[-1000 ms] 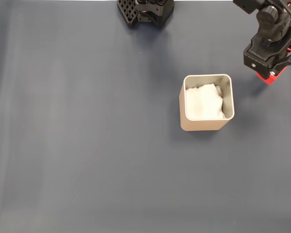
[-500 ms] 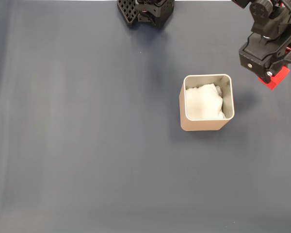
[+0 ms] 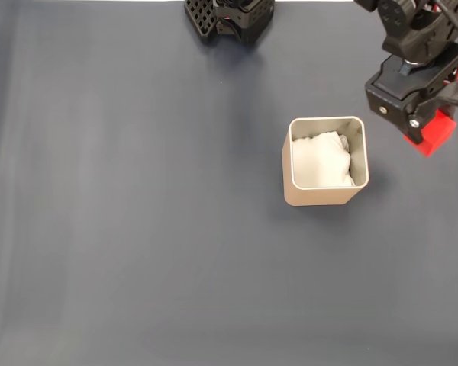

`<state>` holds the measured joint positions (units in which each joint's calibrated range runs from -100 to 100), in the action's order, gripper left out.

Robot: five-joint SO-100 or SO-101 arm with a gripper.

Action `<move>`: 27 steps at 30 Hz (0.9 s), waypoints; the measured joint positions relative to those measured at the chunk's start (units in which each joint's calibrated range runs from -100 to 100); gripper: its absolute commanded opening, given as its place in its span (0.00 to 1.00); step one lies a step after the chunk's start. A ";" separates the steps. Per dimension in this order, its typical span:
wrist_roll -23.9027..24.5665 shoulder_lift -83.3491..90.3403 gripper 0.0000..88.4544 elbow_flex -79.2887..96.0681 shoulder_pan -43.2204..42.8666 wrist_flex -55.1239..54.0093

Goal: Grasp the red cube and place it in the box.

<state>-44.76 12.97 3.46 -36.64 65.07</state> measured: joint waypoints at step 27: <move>0.00 9.01 0.00 5.46 11.42 3.66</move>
<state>-44.76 21.98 8.93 -25.22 68.72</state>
